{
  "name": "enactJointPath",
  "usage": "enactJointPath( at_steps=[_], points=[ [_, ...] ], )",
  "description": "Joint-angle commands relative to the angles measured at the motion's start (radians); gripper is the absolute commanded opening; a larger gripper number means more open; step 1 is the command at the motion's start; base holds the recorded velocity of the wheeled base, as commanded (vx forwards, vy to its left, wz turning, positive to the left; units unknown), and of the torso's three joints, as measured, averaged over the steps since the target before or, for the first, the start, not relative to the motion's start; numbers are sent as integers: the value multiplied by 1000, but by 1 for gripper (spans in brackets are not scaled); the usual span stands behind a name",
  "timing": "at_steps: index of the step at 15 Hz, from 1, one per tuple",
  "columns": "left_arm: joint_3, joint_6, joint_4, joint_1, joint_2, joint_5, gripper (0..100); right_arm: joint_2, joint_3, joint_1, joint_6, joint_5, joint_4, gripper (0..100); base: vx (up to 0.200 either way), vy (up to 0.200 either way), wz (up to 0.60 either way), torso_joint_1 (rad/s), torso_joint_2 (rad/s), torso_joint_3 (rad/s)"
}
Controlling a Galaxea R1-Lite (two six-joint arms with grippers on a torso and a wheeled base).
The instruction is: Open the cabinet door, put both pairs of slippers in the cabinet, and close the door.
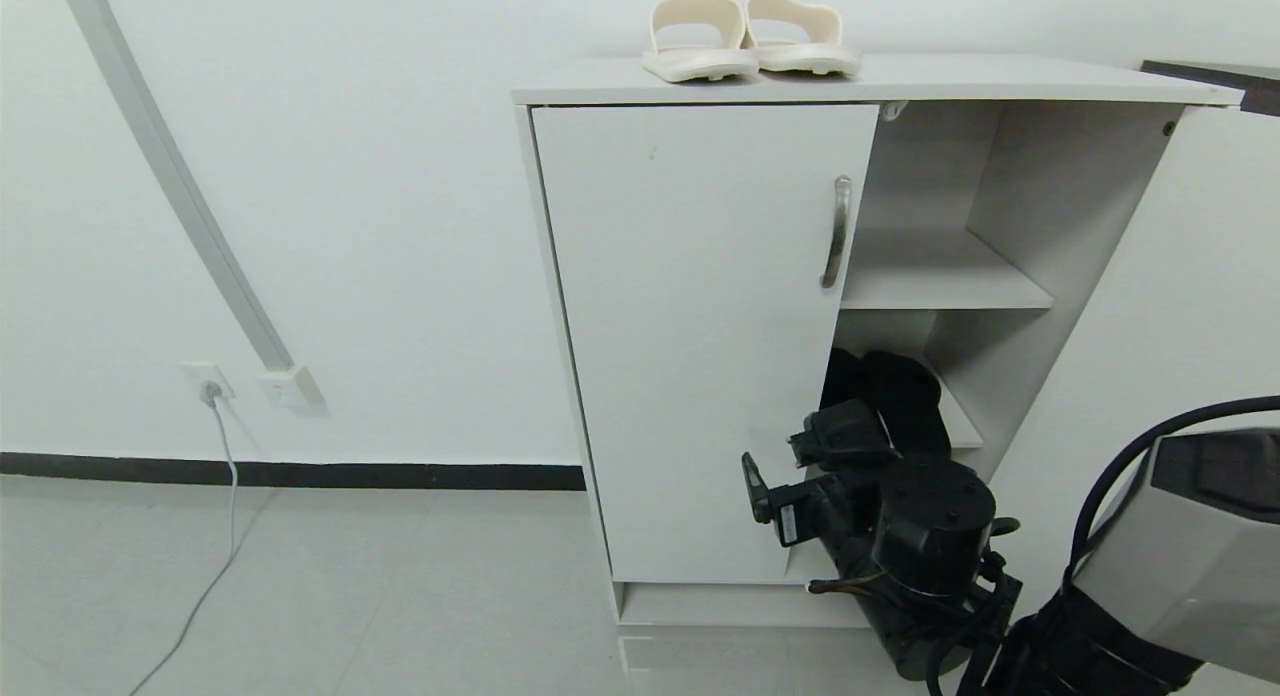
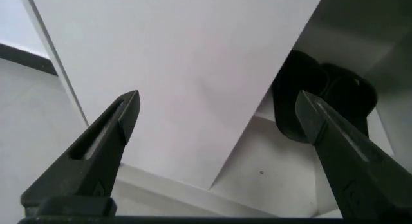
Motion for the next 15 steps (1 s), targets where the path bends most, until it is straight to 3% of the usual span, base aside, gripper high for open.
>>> enactJointPath(
  at_steps=[1, 13, 15],
  points=[
    [0, -1, 0, 0, 1, 1, 0, 3, 2, -4, -1, -1, -1, 100, 0, 0, 0, 0, 0, 0],
    [0, -1, 0, 0, 1, 1, 0, 5, 3, -2, -1, 10, -9, 100, 0, 0, 0, 0, 0, 0],
    [0, 1, 0, 0, 1, 1, 0, 6, 3, -4, 0, 11, -7, 100, 0, 0, 0, 2, -205, -222]
  ],
)
